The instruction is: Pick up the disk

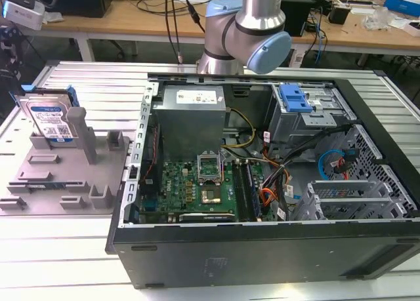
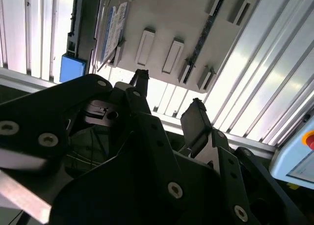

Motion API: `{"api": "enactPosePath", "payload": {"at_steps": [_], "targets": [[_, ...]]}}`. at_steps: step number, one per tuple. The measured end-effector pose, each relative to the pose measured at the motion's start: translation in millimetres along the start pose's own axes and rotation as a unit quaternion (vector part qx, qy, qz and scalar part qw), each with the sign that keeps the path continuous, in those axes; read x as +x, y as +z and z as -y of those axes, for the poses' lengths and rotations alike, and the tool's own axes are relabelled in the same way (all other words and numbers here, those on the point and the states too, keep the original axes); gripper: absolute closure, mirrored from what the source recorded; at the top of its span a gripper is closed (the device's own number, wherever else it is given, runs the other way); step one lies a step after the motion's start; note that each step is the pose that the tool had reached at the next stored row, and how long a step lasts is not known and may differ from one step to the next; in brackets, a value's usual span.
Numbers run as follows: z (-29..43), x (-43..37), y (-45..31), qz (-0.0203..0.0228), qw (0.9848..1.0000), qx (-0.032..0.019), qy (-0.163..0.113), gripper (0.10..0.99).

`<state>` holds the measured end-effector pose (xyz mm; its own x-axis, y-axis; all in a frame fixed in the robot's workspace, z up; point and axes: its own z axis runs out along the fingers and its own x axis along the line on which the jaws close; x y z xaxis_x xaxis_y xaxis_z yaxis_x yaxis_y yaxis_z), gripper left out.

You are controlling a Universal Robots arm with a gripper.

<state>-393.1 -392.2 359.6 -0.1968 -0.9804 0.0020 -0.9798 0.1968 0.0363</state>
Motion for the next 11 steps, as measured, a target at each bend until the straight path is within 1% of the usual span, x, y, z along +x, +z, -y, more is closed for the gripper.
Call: {"api": "enactPosePath", "payload": {"at_steps": [1,3,5,7,8,11], "targets": [[0.2,-0.1,0.0,0.0001,1.0,0.0005,0.0,0.545],[0.9,-0.6,0.2,0.0006,1.0,0.0038,-0.005,0.545],[1.0,-0.6,0.4,0.0,0.9994,0.0058,-0.034,0.545],[0.9,-0.9,1.0,-0.0003,0.9988,0.0062,-0.049,0.545],[0.5,-2.9,1.9,-0.0005,0.9984,0.0065,-0.057,0.545],[-3.4,-20.4,4.4,-0.001,0.9981,0.0068,-0.062,0.545]]}}
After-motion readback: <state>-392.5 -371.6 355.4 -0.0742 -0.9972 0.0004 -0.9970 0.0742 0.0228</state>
